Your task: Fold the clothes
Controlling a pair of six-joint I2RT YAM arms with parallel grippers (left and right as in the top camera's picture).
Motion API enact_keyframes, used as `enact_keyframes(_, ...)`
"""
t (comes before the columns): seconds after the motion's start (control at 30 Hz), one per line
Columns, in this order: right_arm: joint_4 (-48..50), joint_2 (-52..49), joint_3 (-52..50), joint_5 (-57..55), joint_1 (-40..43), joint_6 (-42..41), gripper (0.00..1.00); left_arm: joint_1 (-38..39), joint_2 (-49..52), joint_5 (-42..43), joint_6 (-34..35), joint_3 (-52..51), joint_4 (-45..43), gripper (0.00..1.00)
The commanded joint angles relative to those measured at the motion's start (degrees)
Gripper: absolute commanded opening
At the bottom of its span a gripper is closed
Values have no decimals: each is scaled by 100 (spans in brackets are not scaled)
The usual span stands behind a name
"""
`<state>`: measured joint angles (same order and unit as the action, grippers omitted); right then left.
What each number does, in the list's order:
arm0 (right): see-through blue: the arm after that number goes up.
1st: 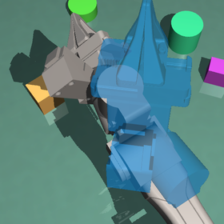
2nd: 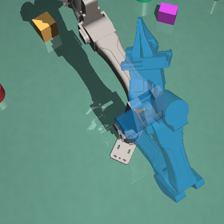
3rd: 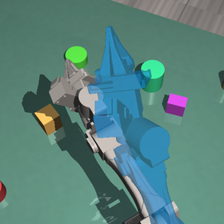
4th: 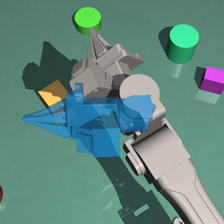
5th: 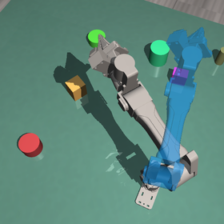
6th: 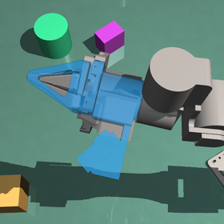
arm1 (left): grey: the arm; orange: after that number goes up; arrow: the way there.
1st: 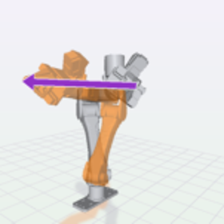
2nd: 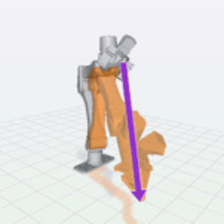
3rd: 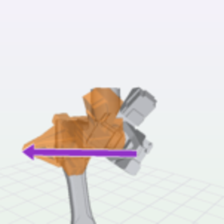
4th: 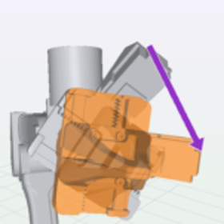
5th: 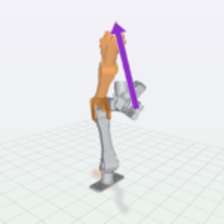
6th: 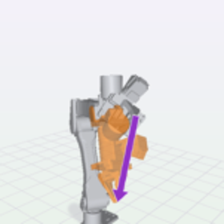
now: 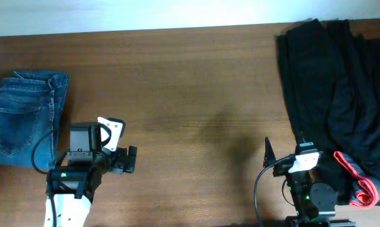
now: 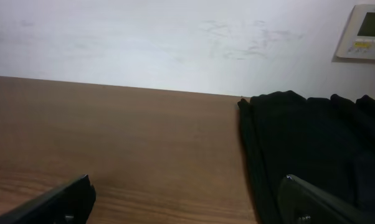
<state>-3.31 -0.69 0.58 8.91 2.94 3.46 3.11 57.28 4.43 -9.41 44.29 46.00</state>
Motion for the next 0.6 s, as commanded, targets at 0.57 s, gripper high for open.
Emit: enact_keyframes(0.57,-37,48,-26,-50,-31,39,99,0,-2717,-20,-92,-999,-9,99)
